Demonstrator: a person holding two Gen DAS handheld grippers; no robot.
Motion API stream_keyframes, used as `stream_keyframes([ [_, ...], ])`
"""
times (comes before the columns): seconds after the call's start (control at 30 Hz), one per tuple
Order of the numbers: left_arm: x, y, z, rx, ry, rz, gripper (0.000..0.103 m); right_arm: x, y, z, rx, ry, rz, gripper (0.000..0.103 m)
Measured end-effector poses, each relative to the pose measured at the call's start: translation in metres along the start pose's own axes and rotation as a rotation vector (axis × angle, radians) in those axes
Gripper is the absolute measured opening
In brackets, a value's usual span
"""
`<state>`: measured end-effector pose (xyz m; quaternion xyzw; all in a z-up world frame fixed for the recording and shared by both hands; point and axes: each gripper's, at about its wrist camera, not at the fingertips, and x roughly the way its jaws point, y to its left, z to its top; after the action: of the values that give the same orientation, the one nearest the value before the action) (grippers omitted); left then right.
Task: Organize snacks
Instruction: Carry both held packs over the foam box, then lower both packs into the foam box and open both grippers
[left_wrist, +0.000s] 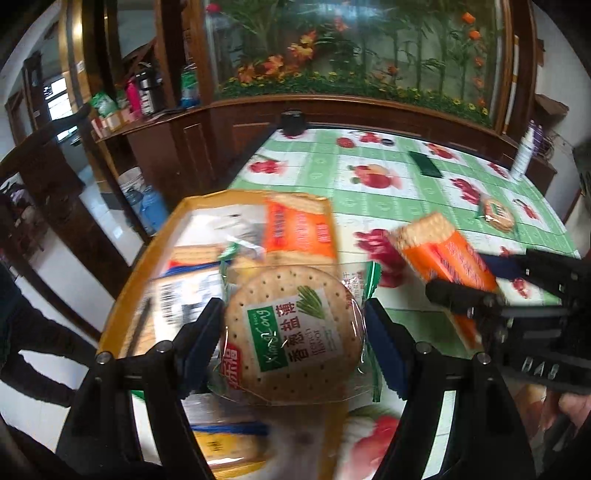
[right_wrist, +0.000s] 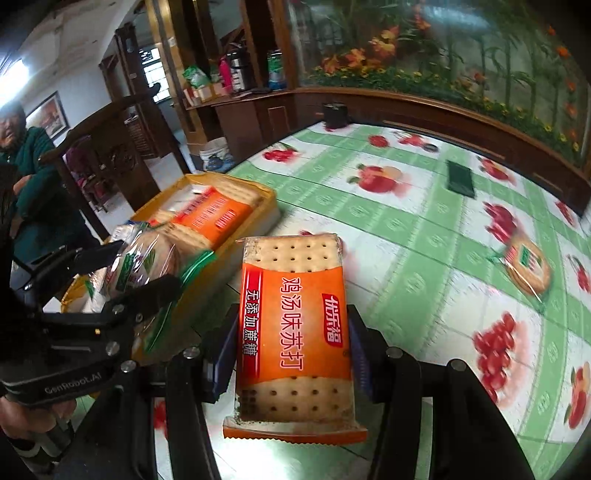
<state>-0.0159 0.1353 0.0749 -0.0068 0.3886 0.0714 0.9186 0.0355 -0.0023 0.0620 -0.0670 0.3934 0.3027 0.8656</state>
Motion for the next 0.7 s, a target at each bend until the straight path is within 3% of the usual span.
stream_keyframes([
  [0.27,0.002,0.047,-0.006,-0.088,0.016,0.065,0.077,0.039,0.040,0.051,-0.078,0.008,0.076,0.054],
  [0.7,0.002,0.063,-0.010,-0.120,0.048,0.038,0.077,0.120,0.099,0.103,-0.182,0.092,0.148,0.053],
])
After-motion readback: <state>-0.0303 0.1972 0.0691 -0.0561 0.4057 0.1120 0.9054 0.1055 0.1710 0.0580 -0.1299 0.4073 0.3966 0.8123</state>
